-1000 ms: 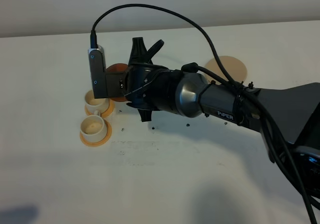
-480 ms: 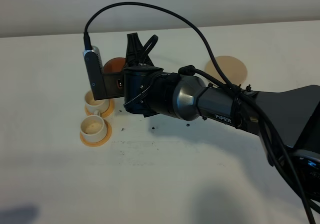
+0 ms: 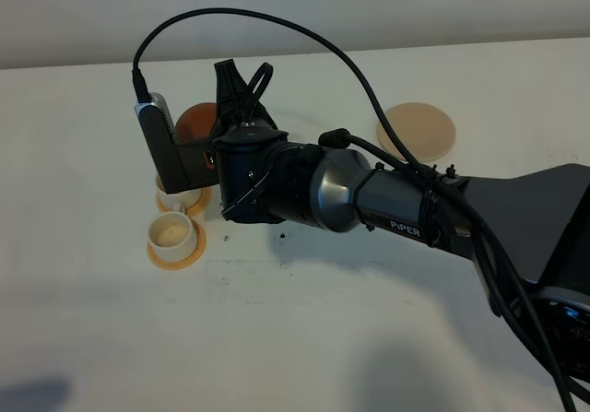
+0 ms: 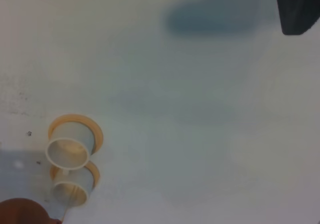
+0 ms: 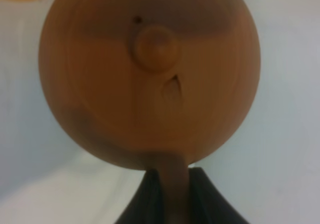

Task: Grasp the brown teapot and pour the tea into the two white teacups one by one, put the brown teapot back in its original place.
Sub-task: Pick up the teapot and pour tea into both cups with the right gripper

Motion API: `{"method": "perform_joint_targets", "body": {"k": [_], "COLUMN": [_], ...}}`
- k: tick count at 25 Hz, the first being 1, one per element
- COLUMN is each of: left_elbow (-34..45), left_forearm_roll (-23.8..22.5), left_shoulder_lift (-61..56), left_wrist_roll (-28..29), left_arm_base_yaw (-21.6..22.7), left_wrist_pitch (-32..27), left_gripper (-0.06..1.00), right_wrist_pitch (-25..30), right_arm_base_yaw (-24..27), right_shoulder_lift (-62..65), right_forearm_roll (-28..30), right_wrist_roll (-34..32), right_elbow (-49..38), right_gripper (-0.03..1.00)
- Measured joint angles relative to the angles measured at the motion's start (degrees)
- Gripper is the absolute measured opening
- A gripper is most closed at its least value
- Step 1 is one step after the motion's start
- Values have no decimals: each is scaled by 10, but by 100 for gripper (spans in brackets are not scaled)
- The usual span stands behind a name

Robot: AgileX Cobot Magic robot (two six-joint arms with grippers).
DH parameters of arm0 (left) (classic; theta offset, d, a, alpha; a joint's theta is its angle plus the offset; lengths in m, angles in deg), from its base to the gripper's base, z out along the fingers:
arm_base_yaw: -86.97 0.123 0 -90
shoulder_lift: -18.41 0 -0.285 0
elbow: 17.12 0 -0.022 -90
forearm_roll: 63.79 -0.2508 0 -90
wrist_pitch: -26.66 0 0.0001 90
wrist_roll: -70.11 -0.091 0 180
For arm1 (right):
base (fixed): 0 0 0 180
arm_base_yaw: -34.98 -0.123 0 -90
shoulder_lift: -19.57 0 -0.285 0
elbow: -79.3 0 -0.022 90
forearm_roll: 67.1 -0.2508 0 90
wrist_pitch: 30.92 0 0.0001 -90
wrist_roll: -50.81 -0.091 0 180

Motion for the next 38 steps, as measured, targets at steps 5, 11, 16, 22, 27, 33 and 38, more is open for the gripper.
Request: {"method": "perform_joint_targets", "body": {"k": [5, 11, 16, 22, 27, 33, 38], "left_elbow": [0, 0, 0, 0, 0, 0, 0], "left_forearm_roll": [-11, -13, -14, -14, -14, -14, -14], "left_shoulder_lift": [0, 0, 0, 0, 0, 0, 0], "left_wrist_roll": [0, 0, 0, 0, 0, 0, 0], "left_arm_base_yaw": [0, 0, 0, 0, 0, 0, 0], "left_wrist_pitch": [0, 0, 0, 0, 0, 0, 0], "left_gripper": [27, 27, 27, 27, 27, 27, 27], "right_wrist_pitch": [0, 1, 1, 1, 1, 0, 0], "right_arm_base_yaw": [-1, -1, -1, -1, -1, 1, 1], "right_shoulder_lift": [-4, -5, -5, -5, -5, -5, -5], "right_forearm_roll": [25, 50, 62, 63, 64, 65, 72], "right_wrist_roll": [0, 0, 0, 0, 0, 0, -1], "right_elbow": [0, 0, 0, 0, 0, 0, 0], "right_gripper": [9, 9, 9, 9, 9, 9, 9]}}
